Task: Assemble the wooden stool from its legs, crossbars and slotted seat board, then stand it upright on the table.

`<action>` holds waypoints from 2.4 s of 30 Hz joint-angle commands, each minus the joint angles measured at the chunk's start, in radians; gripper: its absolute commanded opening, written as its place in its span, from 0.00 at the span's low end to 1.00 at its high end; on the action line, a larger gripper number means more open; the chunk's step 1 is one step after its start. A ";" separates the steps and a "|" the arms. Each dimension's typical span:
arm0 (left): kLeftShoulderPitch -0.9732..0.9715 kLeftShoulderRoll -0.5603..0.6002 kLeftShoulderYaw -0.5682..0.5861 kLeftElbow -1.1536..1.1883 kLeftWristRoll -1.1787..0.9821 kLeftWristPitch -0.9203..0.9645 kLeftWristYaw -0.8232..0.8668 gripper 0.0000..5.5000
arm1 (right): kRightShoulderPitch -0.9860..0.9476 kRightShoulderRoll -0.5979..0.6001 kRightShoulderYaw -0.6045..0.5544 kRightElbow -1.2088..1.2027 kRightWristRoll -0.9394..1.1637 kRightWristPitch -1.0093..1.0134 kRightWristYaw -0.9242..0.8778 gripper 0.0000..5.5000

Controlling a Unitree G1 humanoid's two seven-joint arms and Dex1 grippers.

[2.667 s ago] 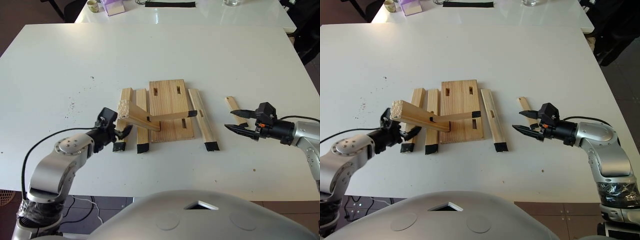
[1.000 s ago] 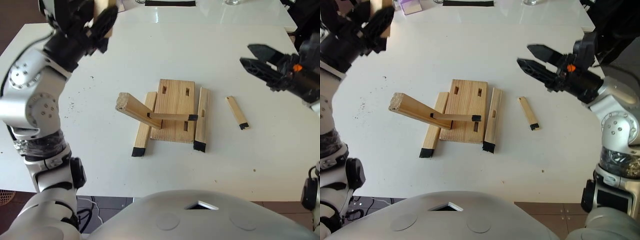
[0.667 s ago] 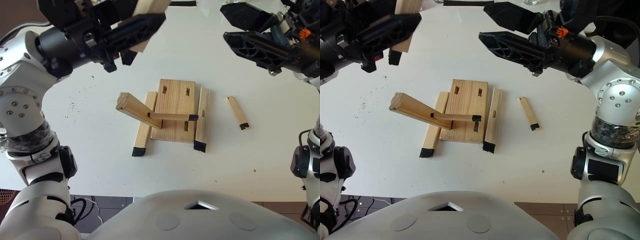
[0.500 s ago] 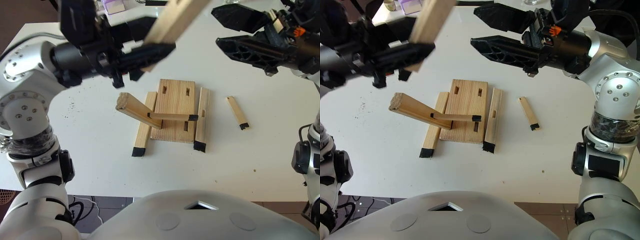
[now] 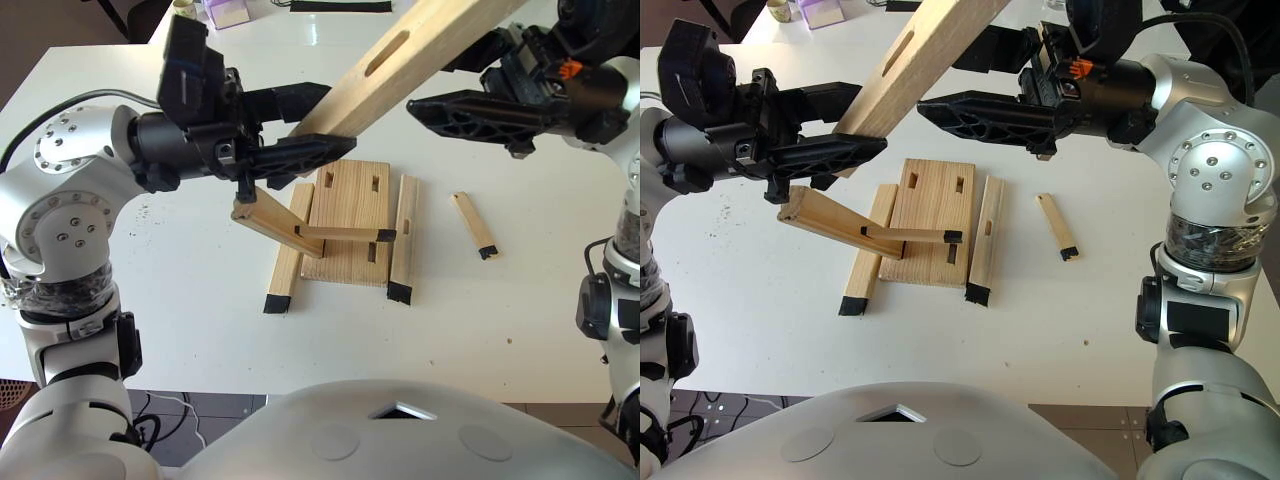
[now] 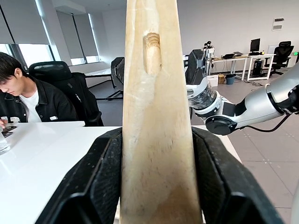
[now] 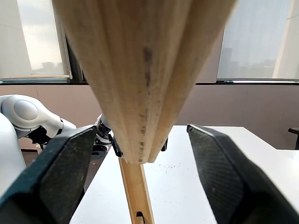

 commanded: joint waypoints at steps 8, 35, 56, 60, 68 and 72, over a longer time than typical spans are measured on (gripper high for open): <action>0.029 0.014 -0.049 -0.018 0.051 -0.026 -0.032 0.37 | -0.005 0.018 0.030 -0.037 -0.064 -0.023 0.019 0.36; -0.076 -0.049 0.047 0.078 -0.076 0.021 0.032 0.59 | 0.006 0.018 0.055 0.002 -0.252 -0.146 0.007 0.36; 0.575 0.209 -0.060 0.278 0.585 -0.521 -0.185 0.66 | 0.371 -0.250 0.069 -0.018 -0.551 -0.378 0.219 0.36; 0.594 0.175 -0.060 0.207 0.545 -0.459 -0.160 0.66 | 0.406 -0.250 0.081 -0.088 -0.518 -0.343 0.219 0.36; 0.591 0.167 -0.091 0.181 0.569 -0.439 -0.148 0.66 | 0.518 -0.269 0.075 -0.159 -0.511 -0.339 0.217 0.36; 0.584 0.159 -0.106 0.171 0.574 -0.431 -0.145 0.66 | 0.503 -0.231 0.102 -0.143 -0.524 -0.351 0.192 0.36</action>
